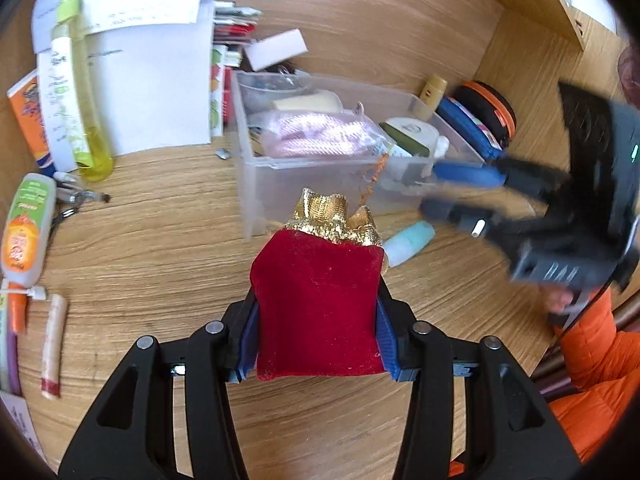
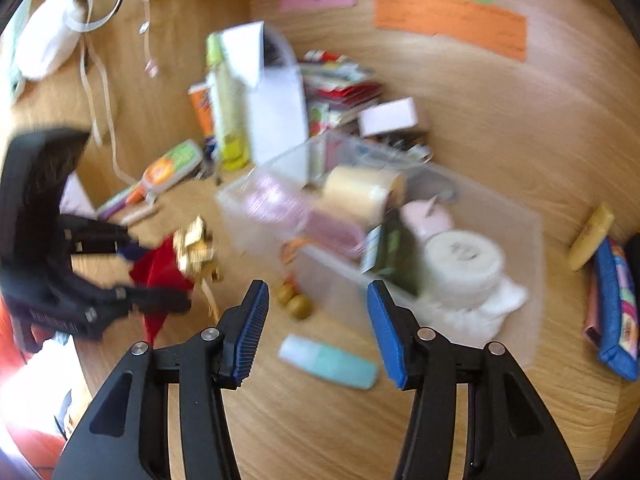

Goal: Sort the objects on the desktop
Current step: 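Grasp the gourd charm with the right tool while the left holds the red pouch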

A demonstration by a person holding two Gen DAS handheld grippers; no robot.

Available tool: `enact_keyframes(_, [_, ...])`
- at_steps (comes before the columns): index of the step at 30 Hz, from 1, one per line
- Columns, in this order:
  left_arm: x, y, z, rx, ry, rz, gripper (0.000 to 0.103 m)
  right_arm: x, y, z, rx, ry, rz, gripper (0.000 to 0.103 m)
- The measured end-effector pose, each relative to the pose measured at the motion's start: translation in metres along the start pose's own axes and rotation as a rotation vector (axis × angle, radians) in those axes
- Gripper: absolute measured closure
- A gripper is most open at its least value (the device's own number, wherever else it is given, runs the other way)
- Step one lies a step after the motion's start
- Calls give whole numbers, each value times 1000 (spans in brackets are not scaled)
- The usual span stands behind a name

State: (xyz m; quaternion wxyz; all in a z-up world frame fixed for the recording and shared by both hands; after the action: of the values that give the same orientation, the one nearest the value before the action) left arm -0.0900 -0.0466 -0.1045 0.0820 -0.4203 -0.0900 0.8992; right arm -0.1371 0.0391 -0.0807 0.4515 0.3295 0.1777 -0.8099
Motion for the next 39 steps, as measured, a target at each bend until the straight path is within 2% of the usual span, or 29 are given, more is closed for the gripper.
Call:
enact_keyframes(6, [-22,9,10,-29,-81,25,56,45,14,-15,-37,114,5,56])
enact_keyframes(13, [-42,13,32,-33,-171,17,56,67,19,-10,-23,153,19,65])
enact_keyframes(15, [-46,12,47,-21,-199,16,56,70,23,-9,-34,153,14,67])
enact_keyframes(18, [-48,7,73,5,-224,9,56,78,25,-8,-32,166,17,76])
enact_keyframes(21, [-44,4,97,37,-233,15,55,81,27,-7,-28,168,28,76])
enact_keyframes(26, [-23,-5,134,58,-216,5,55,79,31,-10,-60,158,17,77])
enact_keyframes(30, [0,-9,150,70,-187,3,55,73,33,-14,-54,161,29,77])
enact_keyframes(36, [43,-14,149,74,-99,17,55,45,20,-20,-10,124,31,77])
enact_keyframes(39, [57,-11,143,66,-59,32,49,26,9,-21,9,90,18,77])
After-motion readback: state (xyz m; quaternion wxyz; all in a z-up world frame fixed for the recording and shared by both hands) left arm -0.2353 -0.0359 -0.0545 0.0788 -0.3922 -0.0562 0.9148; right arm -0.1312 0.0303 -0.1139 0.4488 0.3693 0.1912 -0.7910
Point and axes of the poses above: each gripper's, at about its wrist camera, not at the fingertips, and x roughly the way its jaws point, y to its left, z to its top, the point moved 9 cm from there along x, roughly the way its jaws point
